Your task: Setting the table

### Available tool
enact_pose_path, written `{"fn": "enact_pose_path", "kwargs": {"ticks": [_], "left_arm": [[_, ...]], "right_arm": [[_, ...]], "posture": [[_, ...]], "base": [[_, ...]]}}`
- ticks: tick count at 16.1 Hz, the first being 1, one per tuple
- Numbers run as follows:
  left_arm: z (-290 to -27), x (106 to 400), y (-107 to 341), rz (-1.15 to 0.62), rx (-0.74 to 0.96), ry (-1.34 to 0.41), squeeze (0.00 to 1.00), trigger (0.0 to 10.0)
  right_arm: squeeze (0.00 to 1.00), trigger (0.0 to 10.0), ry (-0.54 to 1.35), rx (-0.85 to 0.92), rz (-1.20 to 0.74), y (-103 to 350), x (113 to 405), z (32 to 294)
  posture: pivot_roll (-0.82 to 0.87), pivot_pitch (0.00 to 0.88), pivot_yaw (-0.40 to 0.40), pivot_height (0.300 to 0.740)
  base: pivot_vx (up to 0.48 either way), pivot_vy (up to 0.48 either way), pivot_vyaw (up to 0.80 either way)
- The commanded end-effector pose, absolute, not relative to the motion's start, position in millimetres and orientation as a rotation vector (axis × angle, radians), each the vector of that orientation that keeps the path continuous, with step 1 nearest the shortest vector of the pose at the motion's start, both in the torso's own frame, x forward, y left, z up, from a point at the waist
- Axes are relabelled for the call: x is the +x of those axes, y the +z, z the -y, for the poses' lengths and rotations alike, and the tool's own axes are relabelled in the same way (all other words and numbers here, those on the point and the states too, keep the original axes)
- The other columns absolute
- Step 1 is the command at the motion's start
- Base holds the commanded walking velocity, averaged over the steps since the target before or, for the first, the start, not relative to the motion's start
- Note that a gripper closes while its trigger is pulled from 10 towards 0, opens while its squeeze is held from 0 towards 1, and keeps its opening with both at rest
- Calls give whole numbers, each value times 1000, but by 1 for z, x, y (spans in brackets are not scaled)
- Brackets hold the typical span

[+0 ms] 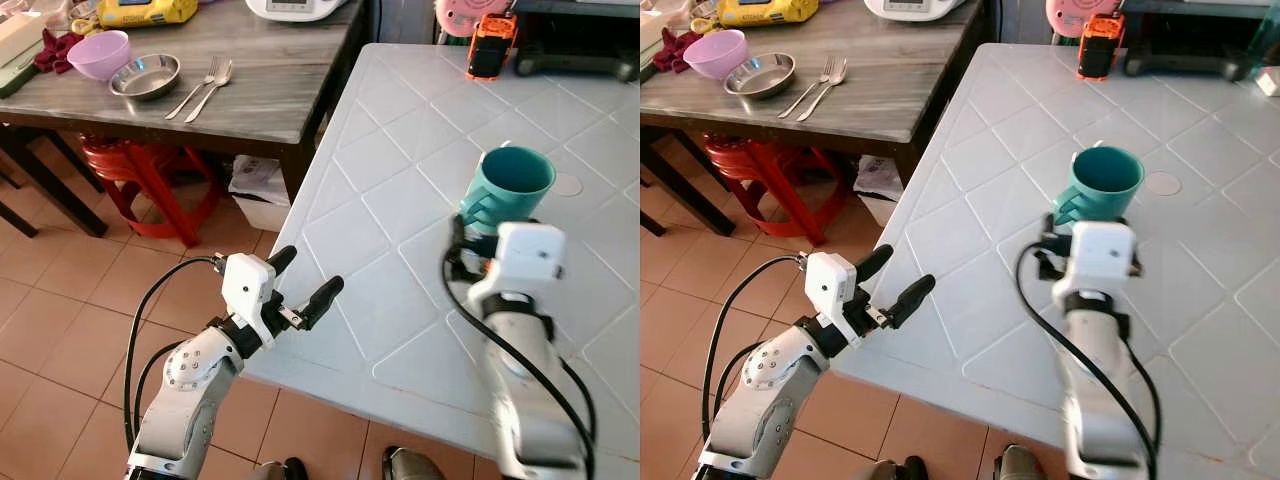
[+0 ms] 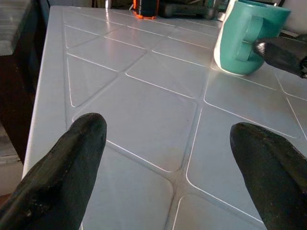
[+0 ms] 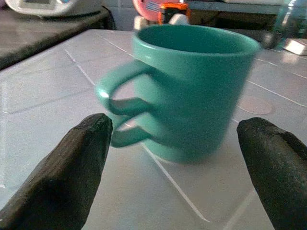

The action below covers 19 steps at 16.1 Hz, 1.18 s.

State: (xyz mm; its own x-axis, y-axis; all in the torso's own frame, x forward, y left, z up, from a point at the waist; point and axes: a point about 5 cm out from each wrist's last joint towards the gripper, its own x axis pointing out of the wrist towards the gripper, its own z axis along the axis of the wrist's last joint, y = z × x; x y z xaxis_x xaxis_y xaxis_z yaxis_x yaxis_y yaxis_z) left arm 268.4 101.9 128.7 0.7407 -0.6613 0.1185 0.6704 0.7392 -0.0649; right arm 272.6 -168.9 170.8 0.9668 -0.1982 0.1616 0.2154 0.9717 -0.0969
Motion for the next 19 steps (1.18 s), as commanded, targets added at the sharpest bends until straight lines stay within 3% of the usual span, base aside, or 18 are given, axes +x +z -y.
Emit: {"fn": "enact_pose_path", "kwargs": {"ticks": [1, 10, 19], "left_arm": [[-105, 267, 129, 86, -95, -740, 0, 10000], [-106, 269, 130, 83, -88, -741, 0, 10000], [-106, 268, 129, 82, -82, -737, 0, 10000]], "right_arm": [[0, 10000, -238, -111, 154, 173, 269, 176], [0, 10000, -307, -154, 147, 172, 265, 201], [0, 10000, -315, -174, 174, 184, 283, 212]], "posture": [[-161, 206, 131, 740], [-164, 202, 139, 740], [-151, 198, 135, 740]], "base": [[0, 0, 0], [0, 0, 0], [0, 0, 0]]}}
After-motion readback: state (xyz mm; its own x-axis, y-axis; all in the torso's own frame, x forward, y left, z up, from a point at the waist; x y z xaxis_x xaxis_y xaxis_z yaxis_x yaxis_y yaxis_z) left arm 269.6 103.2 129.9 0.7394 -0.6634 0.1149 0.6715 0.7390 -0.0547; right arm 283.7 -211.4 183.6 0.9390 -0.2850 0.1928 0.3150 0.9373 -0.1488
